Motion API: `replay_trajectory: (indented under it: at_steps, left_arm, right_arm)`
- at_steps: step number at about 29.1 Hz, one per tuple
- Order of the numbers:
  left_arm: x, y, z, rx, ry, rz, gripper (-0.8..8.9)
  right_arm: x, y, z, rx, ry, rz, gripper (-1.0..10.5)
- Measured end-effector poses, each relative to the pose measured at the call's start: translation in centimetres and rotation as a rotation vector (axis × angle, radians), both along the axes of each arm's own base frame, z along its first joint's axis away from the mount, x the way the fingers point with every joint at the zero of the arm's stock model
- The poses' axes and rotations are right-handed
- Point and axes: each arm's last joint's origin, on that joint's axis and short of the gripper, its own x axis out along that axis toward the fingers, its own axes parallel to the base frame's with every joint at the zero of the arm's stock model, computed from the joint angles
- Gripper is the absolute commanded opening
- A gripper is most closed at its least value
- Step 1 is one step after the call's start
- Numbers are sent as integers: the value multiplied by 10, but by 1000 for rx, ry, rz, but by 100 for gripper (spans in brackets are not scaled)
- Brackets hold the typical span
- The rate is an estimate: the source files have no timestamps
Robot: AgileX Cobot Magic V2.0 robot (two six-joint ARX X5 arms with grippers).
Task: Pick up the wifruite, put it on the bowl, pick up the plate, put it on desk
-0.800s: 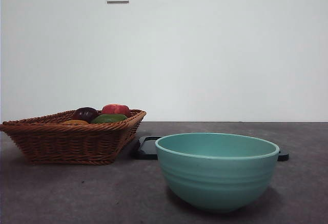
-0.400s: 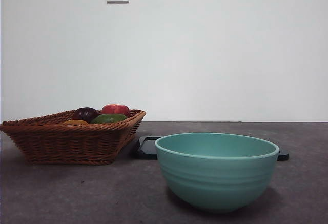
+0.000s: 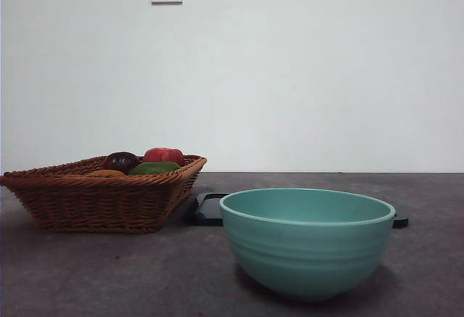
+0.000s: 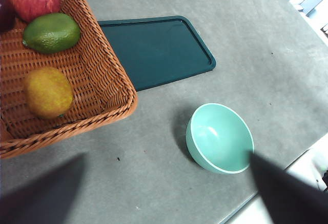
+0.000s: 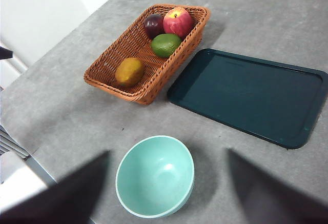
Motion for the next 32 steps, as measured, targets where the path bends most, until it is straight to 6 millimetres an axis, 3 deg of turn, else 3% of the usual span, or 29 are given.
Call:
replay_trajectory:
  at_steps: [18, 25, 32]
  left_arm:
    - [9, -3, -1, 15, 53, 2, 625]
    - [38, -12, 4, 100, 184, 51, 624]
    - [84, -24, 5, 254, 303, 152, 624]
  right_arm:
    - [0, 0, 0, -1, -1, 1, 588]
    - [0, 0, 0, 0, -4, 0, 588]
    - [0, 0, 0, 3, 0, 5, 588]
